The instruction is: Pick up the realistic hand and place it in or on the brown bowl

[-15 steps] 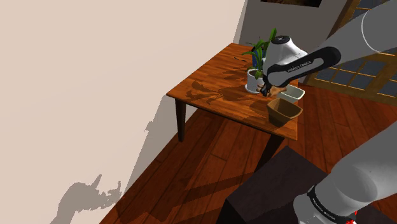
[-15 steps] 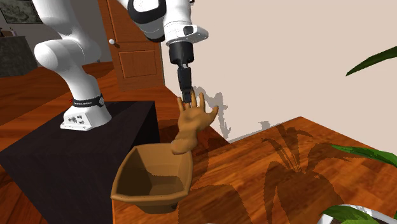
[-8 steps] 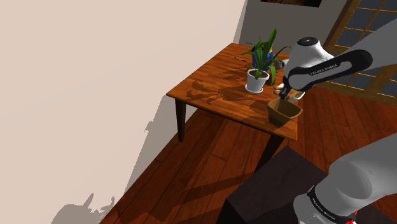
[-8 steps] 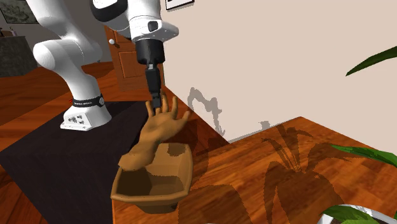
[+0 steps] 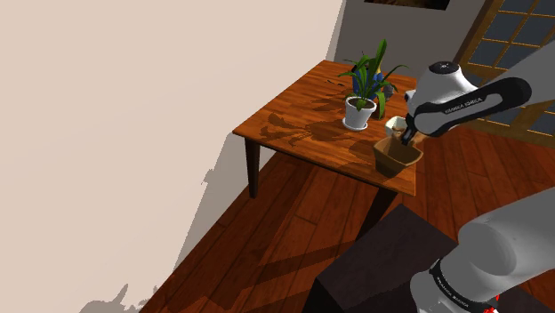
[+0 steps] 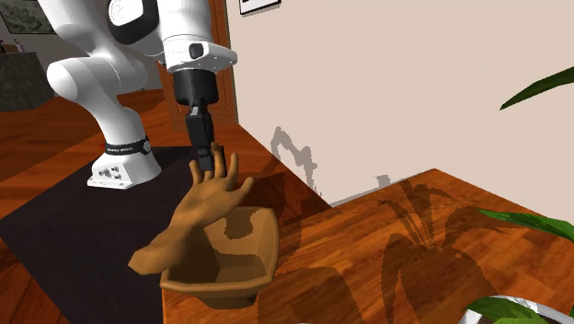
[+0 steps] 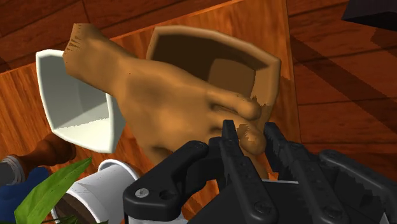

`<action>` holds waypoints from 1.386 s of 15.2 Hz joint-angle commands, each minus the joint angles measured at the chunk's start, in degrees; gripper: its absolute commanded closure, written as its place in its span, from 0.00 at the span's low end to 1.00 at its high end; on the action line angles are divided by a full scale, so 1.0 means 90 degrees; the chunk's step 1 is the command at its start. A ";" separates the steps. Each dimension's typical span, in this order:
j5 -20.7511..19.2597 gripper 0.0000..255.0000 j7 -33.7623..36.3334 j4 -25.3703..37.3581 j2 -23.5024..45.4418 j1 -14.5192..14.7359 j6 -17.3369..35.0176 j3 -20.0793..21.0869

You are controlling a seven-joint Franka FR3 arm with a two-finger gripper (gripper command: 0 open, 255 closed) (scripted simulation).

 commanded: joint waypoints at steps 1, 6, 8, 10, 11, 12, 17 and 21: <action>-0.0106 1.00 0.0105 -0.0060 0.0137 -0.0041 0.0201 -0.0010; -0.0401 1.00 0.0419 -0.0157 0.0532 -0.0139 0.0677 -0.0016; -0.0540 1.00 0.0566 -0.0180 0.0702 -0.0181 0.0864 -0.0017; -0.0695 1.00 0.0727 -0.0195 0.0879 -0.0223 0.1050 -0.0017; -0.0783 1.00 0.0818 -0.0199 0.0975 -0.0245 0.1145 -0.0018; -0.0783 1.00 0.0818 -0.0199 0.0975 -0.0244 0.1145 -0.0019; -0.0783 1.00 0.0818 -0.0199 0.0975 -0.0245 0.1145 -0.0018; -0.0782 0.00 0.0818 -0.0199 0.0973 -0.0244 0.1144 -0.0018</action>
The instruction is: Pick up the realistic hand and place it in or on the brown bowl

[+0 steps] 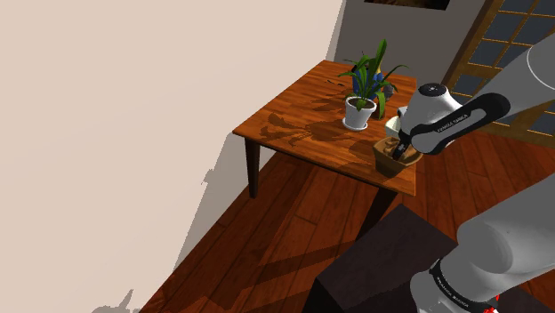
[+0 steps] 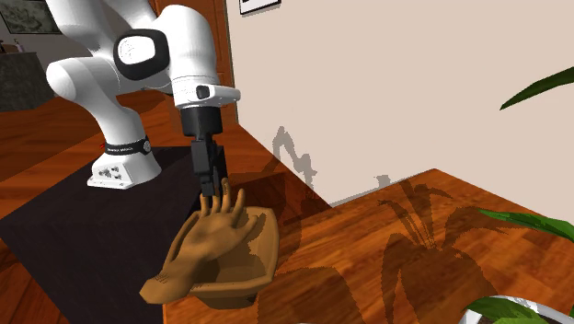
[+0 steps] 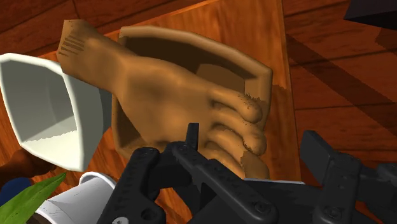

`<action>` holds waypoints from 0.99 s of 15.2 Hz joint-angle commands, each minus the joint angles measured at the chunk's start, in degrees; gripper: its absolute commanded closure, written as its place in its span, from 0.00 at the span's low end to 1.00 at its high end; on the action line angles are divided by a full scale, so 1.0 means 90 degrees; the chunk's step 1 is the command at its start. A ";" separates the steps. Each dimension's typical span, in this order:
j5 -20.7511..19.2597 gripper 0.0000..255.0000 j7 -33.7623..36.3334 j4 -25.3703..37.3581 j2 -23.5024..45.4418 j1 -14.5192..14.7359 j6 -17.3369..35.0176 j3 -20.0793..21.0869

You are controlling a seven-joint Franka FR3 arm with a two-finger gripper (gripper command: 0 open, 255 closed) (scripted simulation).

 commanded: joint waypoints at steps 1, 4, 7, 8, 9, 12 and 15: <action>0.0000 0.00 0.0000 0.0000 0.0000 0.0000 0.0000 0.0000; 0.0135 0.00 -0.0113 -0.0059 -0.0279 0.0053 -0.0234 0.0035; 0.0471 0.00 -0.0373 -0.0161 -0.1026 0.0210 -0.0919 0.0142; 0.0471 0.00 -0.0372 -0.0161 -0.1026 0.0211 -0.0920 0.0140; 0.0470 0.00 -0.0372 -0.0161 -0.1026 0.0212 -0.0920 0.0140; 0.0470 0.00 -0.0372 -0.0161 -0.1026 0.0212 -0.0920 0.0140; 0.0470 0.00 -0.0372 -0.0161 -0.1026 0.0212 -0.0920 0.0140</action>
